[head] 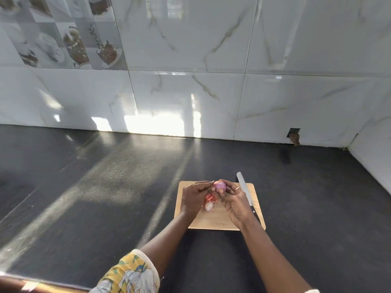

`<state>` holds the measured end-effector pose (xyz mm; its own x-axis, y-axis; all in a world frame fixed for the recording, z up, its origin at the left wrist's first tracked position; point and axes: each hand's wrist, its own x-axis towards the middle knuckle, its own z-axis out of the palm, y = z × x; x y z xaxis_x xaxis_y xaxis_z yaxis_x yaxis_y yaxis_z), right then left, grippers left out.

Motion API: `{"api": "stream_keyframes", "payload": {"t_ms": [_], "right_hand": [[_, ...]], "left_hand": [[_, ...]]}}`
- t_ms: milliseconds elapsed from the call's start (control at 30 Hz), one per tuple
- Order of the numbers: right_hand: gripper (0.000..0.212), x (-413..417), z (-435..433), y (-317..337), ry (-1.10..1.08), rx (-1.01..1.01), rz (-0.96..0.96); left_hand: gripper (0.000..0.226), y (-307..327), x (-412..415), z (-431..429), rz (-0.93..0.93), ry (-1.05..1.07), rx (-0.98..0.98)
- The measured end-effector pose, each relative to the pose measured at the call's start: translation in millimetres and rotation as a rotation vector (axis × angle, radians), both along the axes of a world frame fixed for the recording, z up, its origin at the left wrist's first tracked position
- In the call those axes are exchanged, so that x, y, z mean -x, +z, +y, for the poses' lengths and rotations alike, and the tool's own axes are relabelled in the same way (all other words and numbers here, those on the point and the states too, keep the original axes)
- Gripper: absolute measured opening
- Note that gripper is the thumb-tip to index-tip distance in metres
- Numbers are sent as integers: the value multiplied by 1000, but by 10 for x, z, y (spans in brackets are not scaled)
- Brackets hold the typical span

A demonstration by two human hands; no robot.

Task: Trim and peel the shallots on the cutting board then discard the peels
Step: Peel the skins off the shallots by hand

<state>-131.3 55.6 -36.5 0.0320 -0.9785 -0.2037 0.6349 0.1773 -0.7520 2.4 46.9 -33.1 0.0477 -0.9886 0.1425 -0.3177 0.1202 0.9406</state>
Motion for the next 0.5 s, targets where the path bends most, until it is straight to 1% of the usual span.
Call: {"api": "stream_keyframes", "payload": {"t_ms": [67, 167, 333, 500], "right_hand": [[28, -10, 5, 12, -15, 9, 41], [25, -25, 16, 18, -24, 18, 46], [21, -46, 17, -13, -31, -50, -59], [20, -63, 44, -5, 20, -56, -67]], "left_hand": [[15, 2, 9, 22, -47, 32, 41], [13, 20, 14, 44, -159, 79, 81], [17, -2, 40, 19, -280, 67, 111], [14, -51, 35, 4, -317, 54, 94]]}}
